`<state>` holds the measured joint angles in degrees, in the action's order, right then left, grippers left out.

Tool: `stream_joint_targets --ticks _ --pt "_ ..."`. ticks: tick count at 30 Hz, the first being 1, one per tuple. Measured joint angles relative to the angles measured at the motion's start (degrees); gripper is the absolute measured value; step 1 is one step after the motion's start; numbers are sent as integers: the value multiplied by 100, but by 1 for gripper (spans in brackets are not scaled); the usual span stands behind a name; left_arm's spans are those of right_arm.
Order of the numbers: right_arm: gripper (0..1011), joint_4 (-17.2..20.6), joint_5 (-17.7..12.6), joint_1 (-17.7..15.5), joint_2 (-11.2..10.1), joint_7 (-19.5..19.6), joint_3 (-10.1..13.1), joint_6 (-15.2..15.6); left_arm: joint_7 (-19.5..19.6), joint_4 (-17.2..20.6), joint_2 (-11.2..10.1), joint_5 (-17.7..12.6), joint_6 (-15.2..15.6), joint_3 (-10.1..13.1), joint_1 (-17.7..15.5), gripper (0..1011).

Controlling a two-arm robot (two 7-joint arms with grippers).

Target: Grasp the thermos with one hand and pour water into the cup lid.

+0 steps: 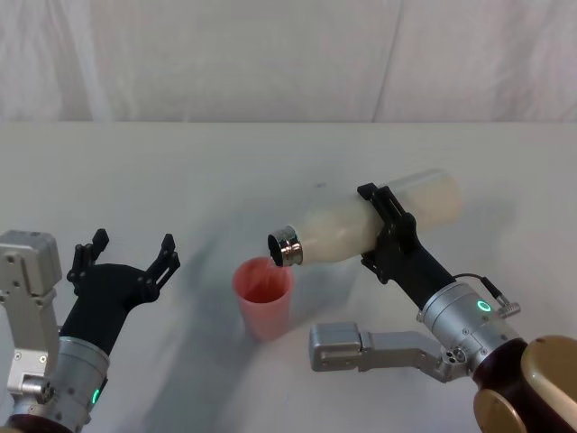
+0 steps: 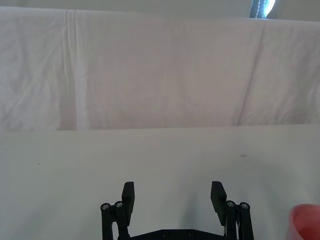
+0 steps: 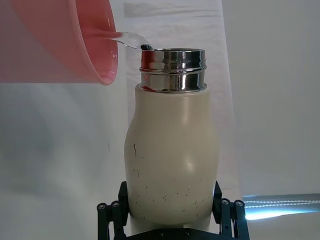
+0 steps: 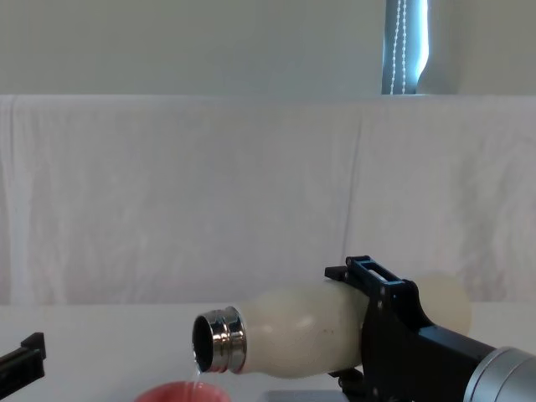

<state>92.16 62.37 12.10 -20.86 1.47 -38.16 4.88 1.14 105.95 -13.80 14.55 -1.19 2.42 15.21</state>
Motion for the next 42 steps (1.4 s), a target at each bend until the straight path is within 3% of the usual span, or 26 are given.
stream_joint_targets --ticks 42 --pt "950 61 107 9 -1 -74 -46 111 0 0 -1 0 0 0 0 1001"
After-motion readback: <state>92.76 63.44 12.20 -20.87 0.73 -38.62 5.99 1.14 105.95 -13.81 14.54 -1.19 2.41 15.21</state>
